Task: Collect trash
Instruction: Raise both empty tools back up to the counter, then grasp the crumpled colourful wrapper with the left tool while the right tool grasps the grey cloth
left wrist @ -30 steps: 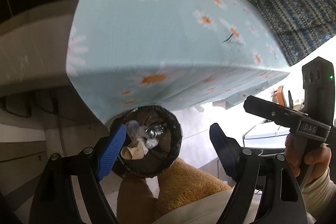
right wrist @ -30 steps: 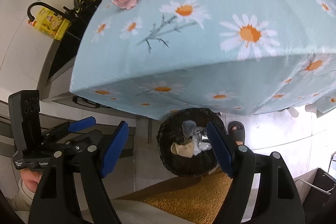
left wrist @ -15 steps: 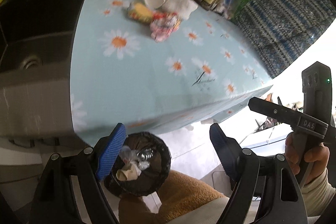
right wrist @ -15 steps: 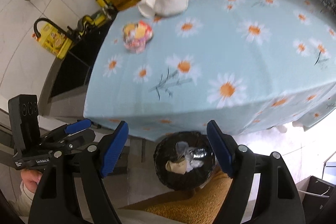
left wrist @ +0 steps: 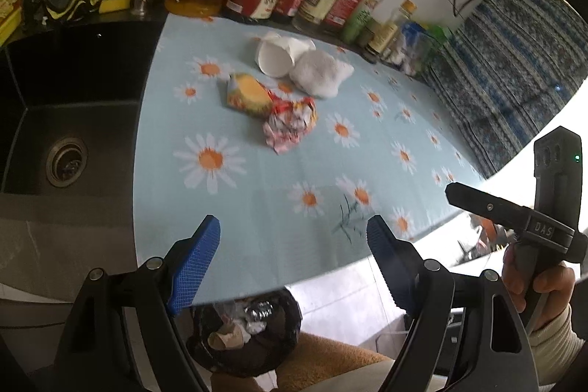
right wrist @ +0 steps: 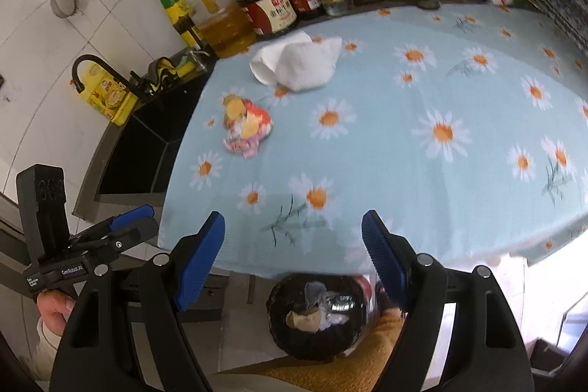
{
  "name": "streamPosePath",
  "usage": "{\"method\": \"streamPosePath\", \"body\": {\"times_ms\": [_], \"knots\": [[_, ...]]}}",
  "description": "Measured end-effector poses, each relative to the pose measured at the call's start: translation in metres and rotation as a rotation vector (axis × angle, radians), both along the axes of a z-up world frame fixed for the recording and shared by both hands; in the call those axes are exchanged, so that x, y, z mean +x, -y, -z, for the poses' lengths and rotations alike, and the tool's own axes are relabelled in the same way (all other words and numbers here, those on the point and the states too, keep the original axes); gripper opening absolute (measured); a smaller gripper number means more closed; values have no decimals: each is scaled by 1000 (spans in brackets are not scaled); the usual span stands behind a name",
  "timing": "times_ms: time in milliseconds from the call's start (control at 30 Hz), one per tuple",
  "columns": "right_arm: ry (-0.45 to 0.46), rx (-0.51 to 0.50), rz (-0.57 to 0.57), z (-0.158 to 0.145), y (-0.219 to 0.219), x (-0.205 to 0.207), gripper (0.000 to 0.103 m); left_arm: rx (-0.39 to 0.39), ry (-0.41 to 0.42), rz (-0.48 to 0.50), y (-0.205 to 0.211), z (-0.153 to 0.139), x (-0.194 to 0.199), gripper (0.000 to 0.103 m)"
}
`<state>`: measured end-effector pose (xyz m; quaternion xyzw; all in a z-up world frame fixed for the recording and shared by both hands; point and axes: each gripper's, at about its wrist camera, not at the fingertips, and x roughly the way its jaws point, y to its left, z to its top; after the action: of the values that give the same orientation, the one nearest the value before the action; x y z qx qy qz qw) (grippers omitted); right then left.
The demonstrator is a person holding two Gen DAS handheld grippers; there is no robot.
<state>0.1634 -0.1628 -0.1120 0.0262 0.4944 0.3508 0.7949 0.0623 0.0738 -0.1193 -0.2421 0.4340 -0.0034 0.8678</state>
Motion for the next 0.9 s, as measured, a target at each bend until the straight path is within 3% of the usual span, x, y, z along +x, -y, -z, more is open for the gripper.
{"method": "streamPosePath", "body": {"times_ms": [367,900], "knots": [[18,46,-91,-11,-9,63,76,51,-13,-74,6,-12,39,80],[-36,61,-212,10,-31,144,77,76,-90,-165,20,1,98,80]]}}
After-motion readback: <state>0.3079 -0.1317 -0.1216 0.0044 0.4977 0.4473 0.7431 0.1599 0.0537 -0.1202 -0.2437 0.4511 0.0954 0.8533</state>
